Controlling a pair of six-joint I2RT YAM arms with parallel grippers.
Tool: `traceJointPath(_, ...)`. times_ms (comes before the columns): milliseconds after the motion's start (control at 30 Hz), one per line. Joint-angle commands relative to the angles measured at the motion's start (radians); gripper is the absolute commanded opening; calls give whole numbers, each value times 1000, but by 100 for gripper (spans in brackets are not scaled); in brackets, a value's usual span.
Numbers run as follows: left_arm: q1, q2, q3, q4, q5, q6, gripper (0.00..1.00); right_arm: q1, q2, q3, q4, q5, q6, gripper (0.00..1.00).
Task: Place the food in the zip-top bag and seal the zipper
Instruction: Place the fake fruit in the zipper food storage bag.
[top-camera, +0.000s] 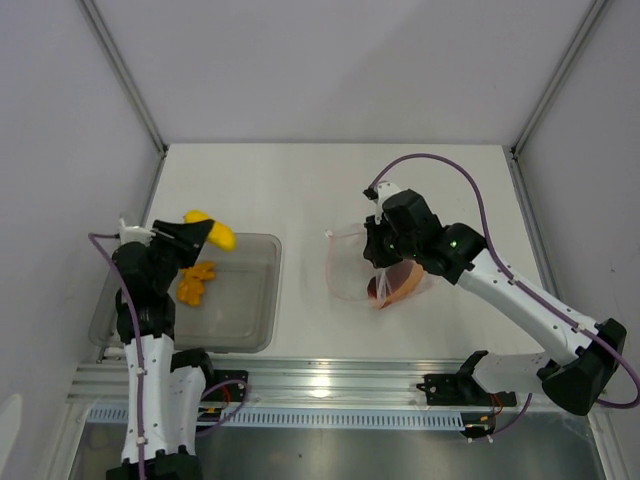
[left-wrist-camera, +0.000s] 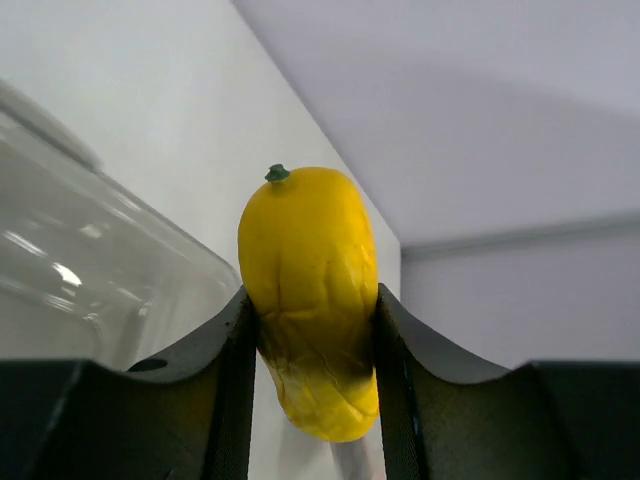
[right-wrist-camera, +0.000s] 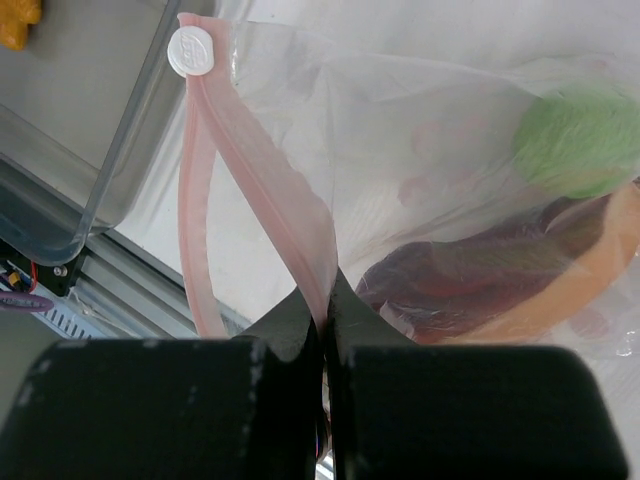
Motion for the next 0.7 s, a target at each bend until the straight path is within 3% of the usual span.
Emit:
traceJointPath(0, -144, 38, 34, 246, 193, 73, 1, 4, -8, 54, 9, -7, 17, 0)
traceJointPath(300, -564, 25, -9, 680, 208, 207, 1, -24, 24, 80, 14, -166, 84, 0)
traceJointPath(500, -750, 66, 23, 787, 193, 320, 1, -61, 66, 120, 16, -347, 144, 0)
traceJointPath(667, -848, 112, 31, 867, 155, 424, 1, -87, 78, 172, 2, -395, 180, 0)
